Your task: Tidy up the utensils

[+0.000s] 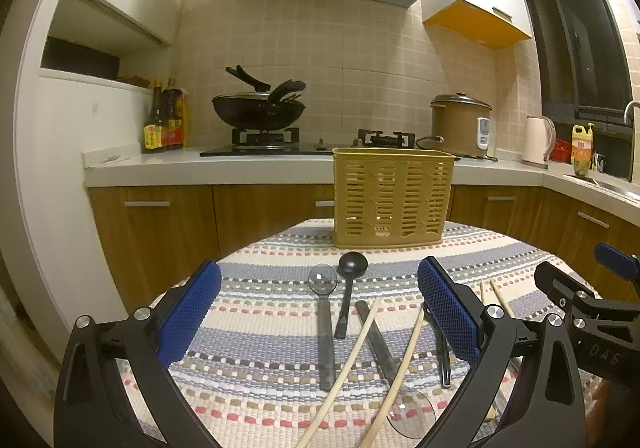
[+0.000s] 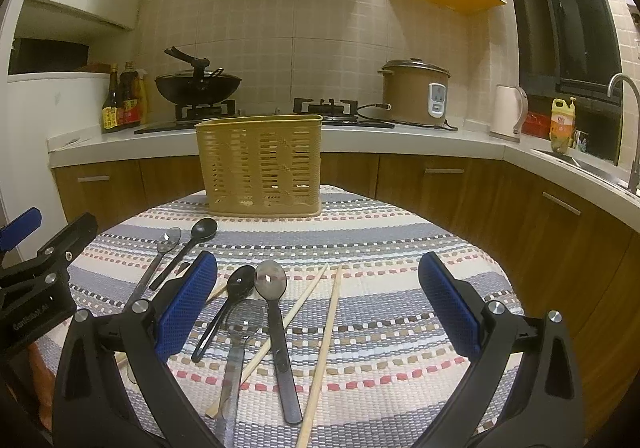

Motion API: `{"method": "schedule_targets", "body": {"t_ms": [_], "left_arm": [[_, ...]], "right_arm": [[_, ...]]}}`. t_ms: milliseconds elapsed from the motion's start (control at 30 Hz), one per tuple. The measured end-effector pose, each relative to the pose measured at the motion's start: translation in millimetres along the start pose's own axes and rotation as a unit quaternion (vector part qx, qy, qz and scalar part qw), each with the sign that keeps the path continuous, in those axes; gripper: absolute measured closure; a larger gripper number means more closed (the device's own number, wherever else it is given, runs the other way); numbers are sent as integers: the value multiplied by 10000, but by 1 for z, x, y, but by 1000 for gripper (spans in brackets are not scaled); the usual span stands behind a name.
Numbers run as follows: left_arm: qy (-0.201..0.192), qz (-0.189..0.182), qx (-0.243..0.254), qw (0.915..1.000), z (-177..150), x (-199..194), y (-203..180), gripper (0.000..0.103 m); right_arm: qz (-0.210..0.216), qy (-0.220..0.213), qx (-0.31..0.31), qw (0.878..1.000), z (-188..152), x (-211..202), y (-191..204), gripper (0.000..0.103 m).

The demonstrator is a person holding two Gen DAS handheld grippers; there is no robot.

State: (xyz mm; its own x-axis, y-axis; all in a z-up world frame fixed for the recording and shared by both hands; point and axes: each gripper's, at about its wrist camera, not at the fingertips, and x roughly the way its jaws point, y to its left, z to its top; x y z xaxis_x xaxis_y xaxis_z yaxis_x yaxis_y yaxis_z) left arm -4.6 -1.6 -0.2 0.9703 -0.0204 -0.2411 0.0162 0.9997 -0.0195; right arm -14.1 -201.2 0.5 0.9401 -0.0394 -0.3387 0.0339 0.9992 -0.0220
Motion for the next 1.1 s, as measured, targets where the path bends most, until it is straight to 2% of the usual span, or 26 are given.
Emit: {"method": "schedule_targets", "body": {"t_ms": [167,1100], "left_arm": [[25,-101,-1,9999,1,2,-3,8],[130,-53,-122,9998,-1,5,3,8]], "right_arm": [[-5,25,-48,10000,1,1,2,6],[-17,50,-44,10000,1,0,1,6]]}}
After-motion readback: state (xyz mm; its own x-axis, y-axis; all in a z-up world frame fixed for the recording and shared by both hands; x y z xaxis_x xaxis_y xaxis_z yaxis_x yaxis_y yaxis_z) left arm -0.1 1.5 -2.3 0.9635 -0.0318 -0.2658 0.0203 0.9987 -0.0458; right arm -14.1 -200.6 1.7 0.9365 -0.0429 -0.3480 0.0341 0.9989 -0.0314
